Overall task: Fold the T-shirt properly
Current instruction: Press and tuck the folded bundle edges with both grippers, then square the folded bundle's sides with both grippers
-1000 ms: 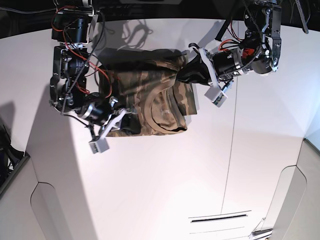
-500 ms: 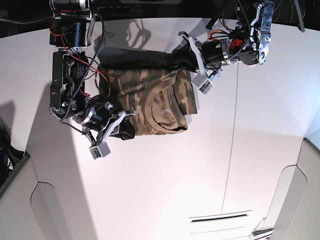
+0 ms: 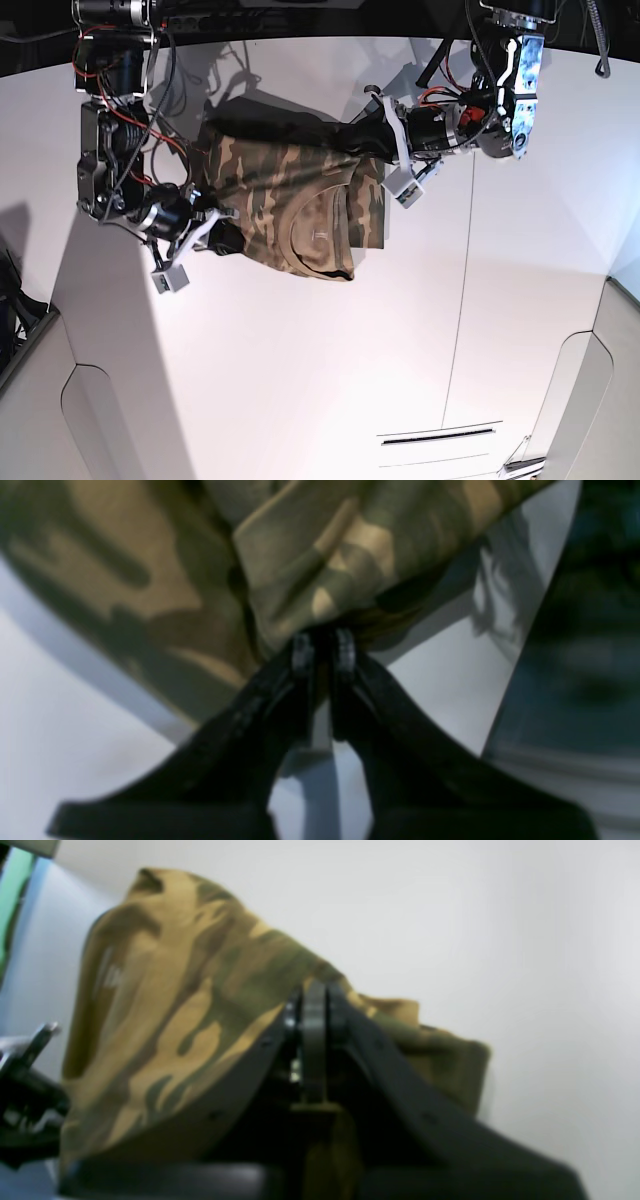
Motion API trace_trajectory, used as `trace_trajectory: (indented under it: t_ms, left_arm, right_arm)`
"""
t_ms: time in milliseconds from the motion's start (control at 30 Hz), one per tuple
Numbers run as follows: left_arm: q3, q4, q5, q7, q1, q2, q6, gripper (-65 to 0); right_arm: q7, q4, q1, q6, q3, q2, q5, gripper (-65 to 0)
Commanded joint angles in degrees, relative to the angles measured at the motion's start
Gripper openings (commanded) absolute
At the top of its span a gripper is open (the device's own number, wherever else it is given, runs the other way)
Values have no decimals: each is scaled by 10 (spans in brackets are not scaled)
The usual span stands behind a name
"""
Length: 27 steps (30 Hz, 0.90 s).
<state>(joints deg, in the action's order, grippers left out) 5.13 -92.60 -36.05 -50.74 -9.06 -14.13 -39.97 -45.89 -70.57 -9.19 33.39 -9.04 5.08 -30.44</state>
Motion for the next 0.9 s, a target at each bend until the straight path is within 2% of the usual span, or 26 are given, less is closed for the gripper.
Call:
trace_trajectory:
  t_ms: [0, 267, 533, 700, 800, 867]
  left_arm:
    - [-1, -2, 11, 5, 19, -2, 0, -590]
    - [-1, 37, 58, 20, 123, -2, 9, -590]
    - [-3, 53, 63, 32, 201, -6, 48, -590]
    - [-3, -17, -7, 20, 201, -55, 48, -590]
    - [-3, -77, -44, 2, 170, -87, 48, -590]
    - [-3, -103, -52, 2, 143, -96, 44, -590]
  right_arm:
    - [-24, -16, 8, 6, 1, 3, -3, -650]
    - [-54, -153, 131, 9, 1, 2, -74, -650]
    - [-66, -255, 205, 9, 0, -21, -77, -650]
    - [-69, -297, 205, 9, 0, -21, -77, -650]
    - [-66, -324, 201, 9, 0, -21, -78, -650]
    - [-49, -336, 193, 9, 0, -21, -78, -650]
